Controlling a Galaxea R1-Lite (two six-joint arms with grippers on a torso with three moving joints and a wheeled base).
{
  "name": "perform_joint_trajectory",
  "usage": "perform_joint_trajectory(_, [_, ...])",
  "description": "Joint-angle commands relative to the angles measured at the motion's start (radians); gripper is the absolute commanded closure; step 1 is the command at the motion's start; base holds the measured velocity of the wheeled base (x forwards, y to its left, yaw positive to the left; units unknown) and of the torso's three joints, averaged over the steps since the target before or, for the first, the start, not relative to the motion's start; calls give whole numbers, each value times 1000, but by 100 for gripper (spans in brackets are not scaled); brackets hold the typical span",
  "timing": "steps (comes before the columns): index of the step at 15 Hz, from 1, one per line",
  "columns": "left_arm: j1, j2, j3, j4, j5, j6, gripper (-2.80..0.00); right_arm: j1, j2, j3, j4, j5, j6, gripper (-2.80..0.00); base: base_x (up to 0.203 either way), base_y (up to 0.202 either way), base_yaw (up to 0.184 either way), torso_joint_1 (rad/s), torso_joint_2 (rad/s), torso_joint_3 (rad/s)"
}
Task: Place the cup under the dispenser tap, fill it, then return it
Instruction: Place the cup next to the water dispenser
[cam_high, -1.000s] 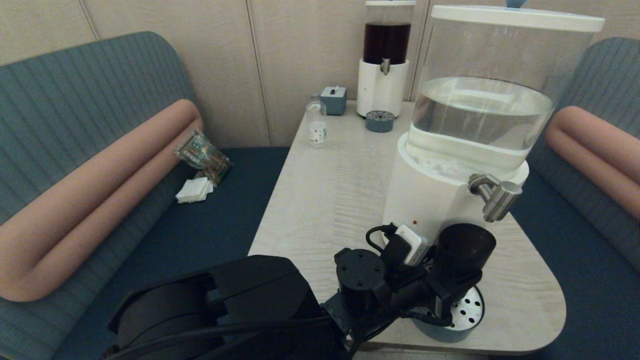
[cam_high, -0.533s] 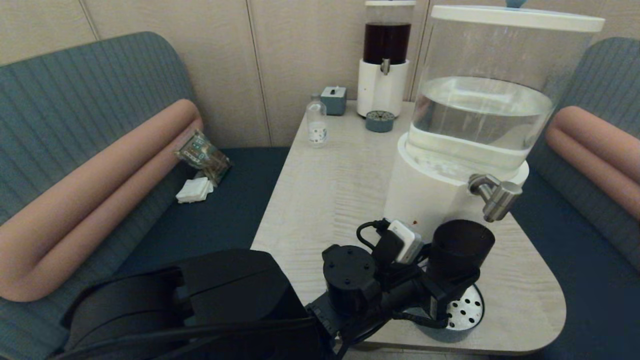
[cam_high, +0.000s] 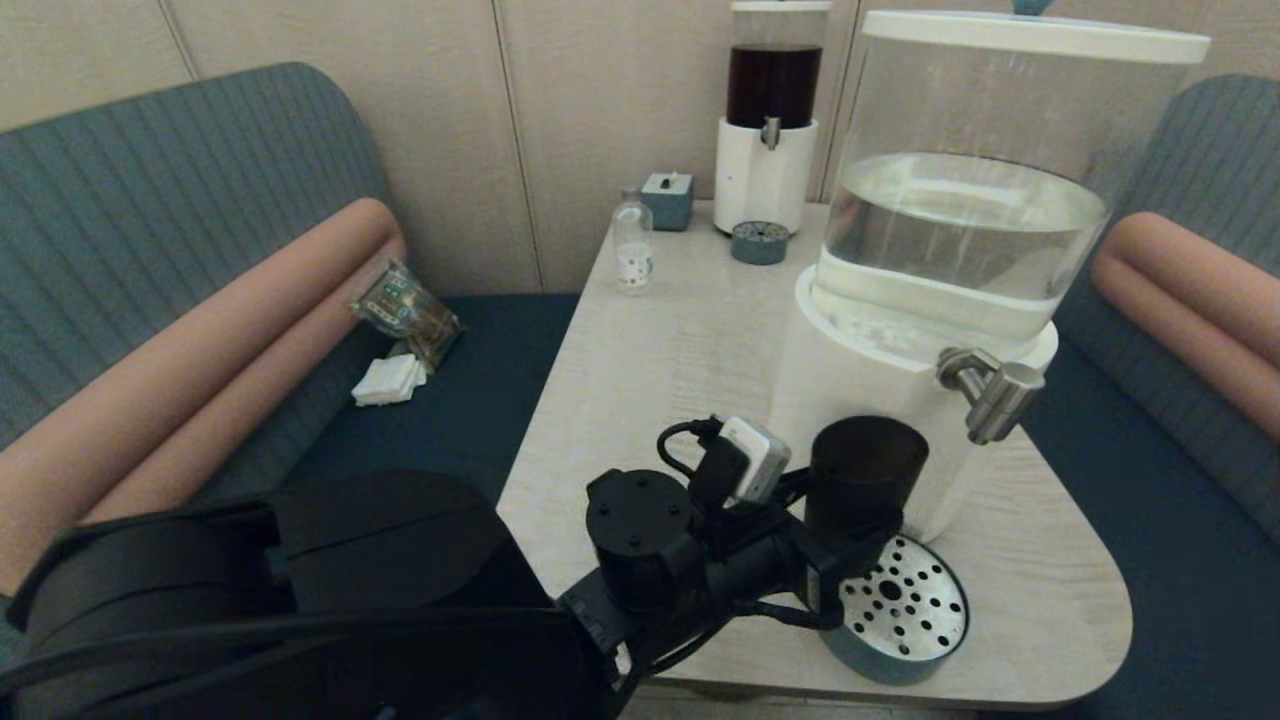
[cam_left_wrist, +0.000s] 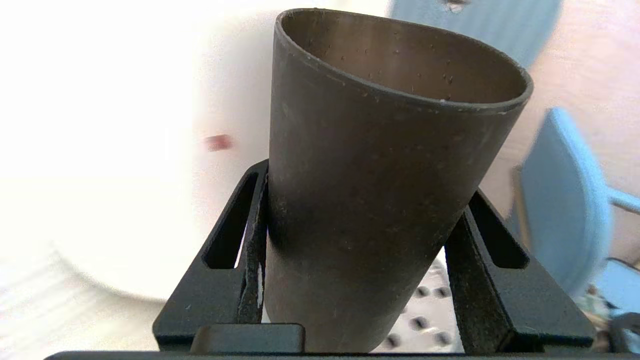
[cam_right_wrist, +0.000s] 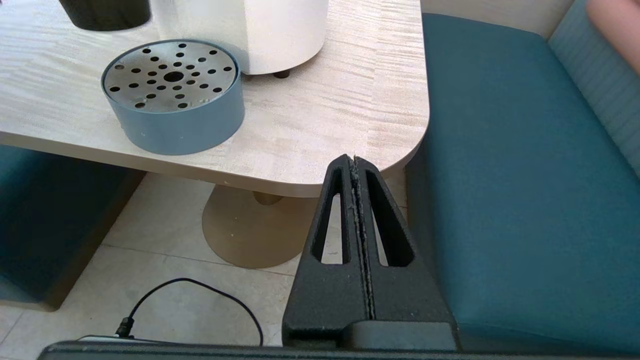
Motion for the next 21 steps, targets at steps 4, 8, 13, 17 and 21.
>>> perform_joint_trajectory(4, [100, -45, 34, -9, -4, -3, 0, 0, -2, 0, 1, 0, -1, 0, 0, 0, 0, 0, 0, 0])
perform_joint_trajectory(8, [225, -56, 62, -9, -17, -3, 0, 0, -2, 0, 1, 0, -1, 0, 0, 0, 0, 0, 0, 0])
perform_joint_trajectory(13, [343, -29, 33, -9, -43, -8, 0, 0, -2, 0, 1, 0, -1, 0, 0, 0, 0, 0, 0, 0])
perform_joint_trajectory(17, [414, 20, -38, -9, -43, -18, 0, 0, -2, 0, -1, 0, -1, 0, 0, 0, 0, 0, 0, 0])
perform_joint_trajectory(21, [456, 71, -126, -9, -43, -18, 0, 0, -2, 0, -1, 0, -1, 0, 0, 0, 0, 0, 0, 0])
